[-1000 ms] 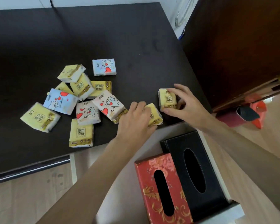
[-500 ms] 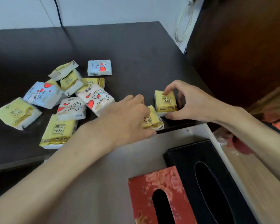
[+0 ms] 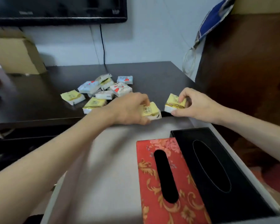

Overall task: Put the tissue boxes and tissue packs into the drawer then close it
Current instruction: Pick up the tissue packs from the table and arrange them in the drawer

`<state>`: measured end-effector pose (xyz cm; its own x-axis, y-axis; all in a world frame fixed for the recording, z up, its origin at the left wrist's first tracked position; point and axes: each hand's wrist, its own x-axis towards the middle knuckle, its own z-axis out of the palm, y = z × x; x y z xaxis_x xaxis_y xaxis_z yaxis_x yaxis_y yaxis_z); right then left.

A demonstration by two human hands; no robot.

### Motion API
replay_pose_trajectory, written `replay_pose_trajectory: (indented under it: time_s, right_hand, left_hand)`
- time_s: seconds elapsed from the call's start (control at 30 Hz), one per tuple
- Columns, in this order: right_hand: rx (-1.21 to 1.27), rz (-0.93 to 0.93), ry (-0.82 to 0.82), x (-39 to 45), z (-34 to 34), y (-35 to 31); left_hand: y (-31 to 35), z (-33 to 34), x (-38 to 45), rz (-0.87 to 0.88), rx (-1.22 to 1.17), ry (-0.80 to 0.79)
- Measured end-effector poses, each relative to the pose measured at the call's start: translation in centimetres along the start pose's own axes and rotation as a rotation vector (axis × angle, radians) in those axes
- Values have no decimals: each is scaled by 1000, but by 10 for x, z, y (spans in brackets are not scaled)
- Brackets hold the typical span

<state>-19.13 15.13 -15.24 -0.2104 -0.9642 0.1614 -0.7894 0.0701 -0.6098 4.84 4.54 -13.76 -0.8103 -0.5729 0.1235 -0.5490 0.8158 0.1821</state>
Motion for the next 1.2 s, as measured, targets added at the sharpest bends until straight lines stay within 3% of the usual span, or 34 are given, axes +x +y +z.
replay_pose_trajectory:
  time_s: [0.13,0.33,0.5,0.67,0.93,1.03,1.2]
  right_hand:
    - [28,-61,-46,-12,20,-35]
    - [87,-84,-253,-18,77,-79]
    - [-203,-147,-279,-12,122,-88]
    - [-308,-72,-390,7,145,-89]
    - [-507,5,-622,23,158,-95]
    - [-639,-53,-585,22,168,-101]
    - [-597,-84,-518,20,179,-100]
  left_hand:
    - [-20,-4,-48,-40,-34,48]
    - [-57,12,-99,-150,-78,-39]
    - [-95,60,-111,-116,-36,-74]
    - [-115,81,-103,2,261,-182]
    - [-115,82,-103,8,263,-205]
    - [-113,80,-106,33,227,-166]
    - [-112,76,-108,55,187,-159]
